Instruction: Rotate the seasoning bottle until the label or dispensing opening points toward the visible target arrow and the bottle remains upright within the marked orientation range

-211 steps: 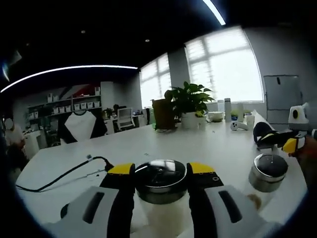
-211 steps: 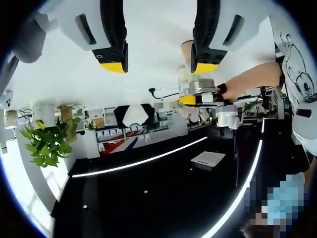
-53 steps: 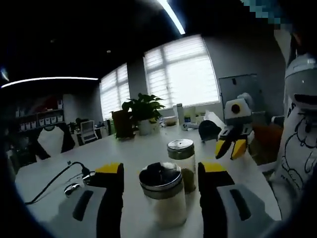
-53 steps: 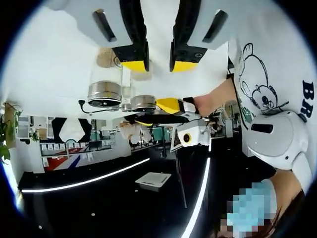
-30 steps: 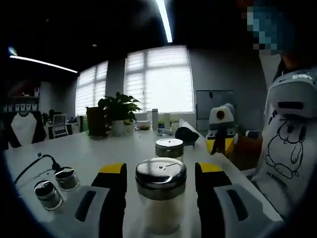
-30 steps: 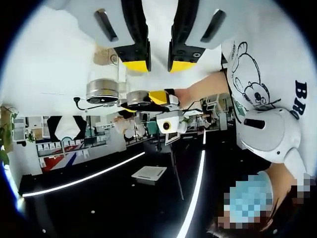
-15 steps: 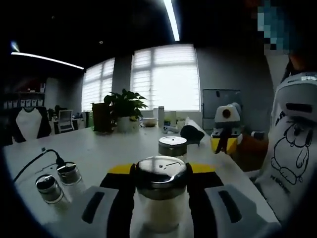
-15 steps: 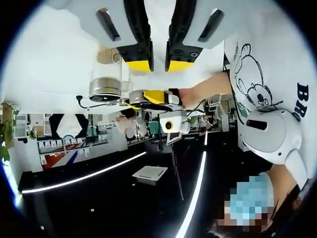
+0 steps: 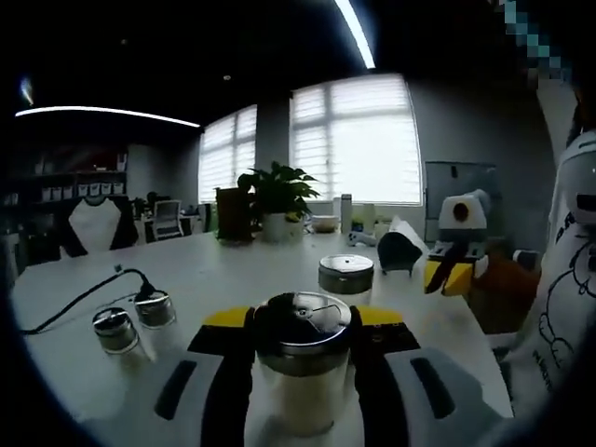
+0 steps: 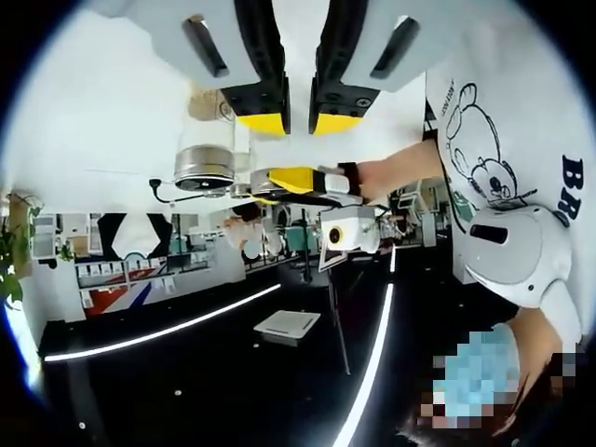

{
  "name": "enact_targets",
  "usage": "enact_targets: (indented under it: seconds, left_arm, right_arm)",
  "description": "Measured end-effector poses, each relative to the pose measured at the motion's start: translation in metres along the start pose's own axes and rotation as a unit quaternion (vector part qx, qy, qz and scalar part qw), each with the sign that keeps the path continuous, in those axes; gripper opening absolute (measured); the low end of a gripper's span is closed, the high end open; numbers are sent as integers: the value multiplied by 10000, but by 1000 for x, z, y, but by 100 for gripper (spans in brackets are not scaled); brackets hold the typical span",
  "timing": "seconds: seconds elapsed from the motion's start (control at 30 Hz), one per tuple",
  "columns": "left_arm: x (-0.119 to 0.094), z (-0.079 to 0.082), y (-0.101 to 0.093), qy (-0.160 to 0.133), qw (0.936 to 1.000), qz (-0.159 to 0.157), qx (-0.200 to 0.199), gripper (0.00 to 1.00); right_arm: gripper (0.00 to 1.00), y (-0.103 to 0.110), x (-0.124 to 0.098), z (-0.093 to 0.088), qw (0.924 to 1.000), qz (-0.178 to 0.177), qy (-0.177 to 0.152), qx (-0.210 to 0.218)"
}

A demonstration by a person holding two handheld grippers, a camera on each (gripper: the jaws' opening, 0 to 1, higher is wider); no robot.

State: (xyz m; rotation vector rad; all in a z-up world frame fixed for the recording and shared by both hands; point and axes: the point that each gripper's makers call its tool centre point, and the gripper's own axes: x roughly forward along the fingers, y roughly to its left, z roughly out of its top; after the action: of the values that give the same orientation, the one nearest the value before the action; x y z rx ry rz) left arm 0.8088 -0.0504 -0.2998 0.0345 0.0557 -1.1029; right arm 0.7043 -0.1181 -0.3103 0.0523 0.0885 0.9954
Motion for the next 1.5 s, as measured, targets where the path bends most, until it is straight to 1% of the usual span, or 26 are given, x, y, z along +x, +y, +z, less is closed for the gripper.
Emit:
enact_targets:
  seconds: [0.17, 0.27, 0.3, 0.37, 0.4, 0.43, 0.47, 0.53, 0.57, 0.6, 0.67, 0.7, 0.73, 0.77, 0.8, 0.87, 0.9, 0.97, 1.0, 1.1, 1.17, 1.27, 1.4, 1.5]
  left_arm:
    - [-4, 1, -1, -177, 9991, 376, -12, 42]
    - [-5, 2, -1, -196, 9988, 446, 40, 43]
    - [-5, 3, -1, -145, 9987, 474, 86, 43]
    - [-8, 11, 0, -215, 9982, 550, 142, 44]
    - [-10, 15, -1, -245, 9980, 559, 136, 47]
    - [-10, 18, 5, -254, 9978, 607, 83, 54]
    - [-10, 19, 7, -245, 9977, 629, 63, 60]
    - [-11, 15, 4, -91, 9990, 441, -47, 69]
    - [-12, 14, 3, -59, 9993, 372, -55, 68]
    - [-12, 11, 4, 31, 9997, 220, -36, 67]
    - [-14, 6, 2, 166, 9998, 91, 92, 67]
    - [-15, 4, 2, 219, 9997, 28, 75, 67]
    - [-16, 3, -1, 241, 9997, -107, -3, 66]
    - [-17, 4, 0, 209, 9997, -119, -12, 64]
    - [-18, 8, 5, 110, 9998, -162, 44, 63]
    - [-18, 14, 4, -35, 9988, -321, 374, 59]
    - [-18, 16, 3, -75, 9982, -401, 430, 55]
    - [-17, 17, -1, -47, 9973, -591, 434, 49]
    - [-17, 17, 0, -43, 9973, -616, 390, 47]
    - [-15, 18, 2, -86, 9968, -643, 468, 50]
    - [-13, 17, 4, -74, 9963, -724, 465, 50]
    - [-10, 16, 5, -114, 9955, -915, 236, 51]
    - [-7, 7, 9, -13, 9952, -969, 147, 50]
    - [-5, 4, 5, 49, 9943, -1049, 164, 49]
  right_arm:
    - [4, -1, -1, 3, 10000, -49, -56, -2]
    - [5, -2, -2, 4, 10000, -48, -83, -11]
    - [5, -2, -3, 4, 9999, -44, -90, -9]
    - [5, -2, -2, 4, 9999, -29, -99, 0]
    - [5, -3, -2, 4, 9999, -31, -96, 5]
    - [5, -3, -2, 4, 10000, -27, -96, 5]
    - [5, -3, -2, 4, 10000, -18, -96, 9]
    - [5, -3, -2, 3, 10000, -2, -96, 1]
    - [5, -3, -2, 3, 9999, 3, -101, 1]
    - [5, -2, -2, 3, 9999, 11, -107, 6]
    - [5, -2, -2, 3, 9999, 21, -108, 16]
    - [5, -3, -3, 2, 9999, 19, -100, 14]
    - [5, -3, -3, 1, 9999, 22, -98, 16]
    - [5, -2, -3, 1, 9999, 35, -98, 26]
    - [5, -2, -4, 1, 9999, 39, -101, 35]
    - [5, -1, -4, 0, 9999, 47, -83, 45]
    - [5, -1, -4, -1, 10000, 48, -60, 49]
    - [5, -1, -4, -3, 10000, 50, -16, 51]
    - [5, -1, -4, -4, 10000, 52, 8, 45]
    - [5, 0, -4, -3, 10000, 66, 32, 34]
    - [5, 2, -3, -3, 9999, 106, 31, 29]
    - [5, 5, -3, -2, 9998, 176, 3, 61]
    - [5, 5, -4, -5, 9999, 149, 18, 71]
    - [5, 5, -6, -7, 9998, 137, 13, 114]
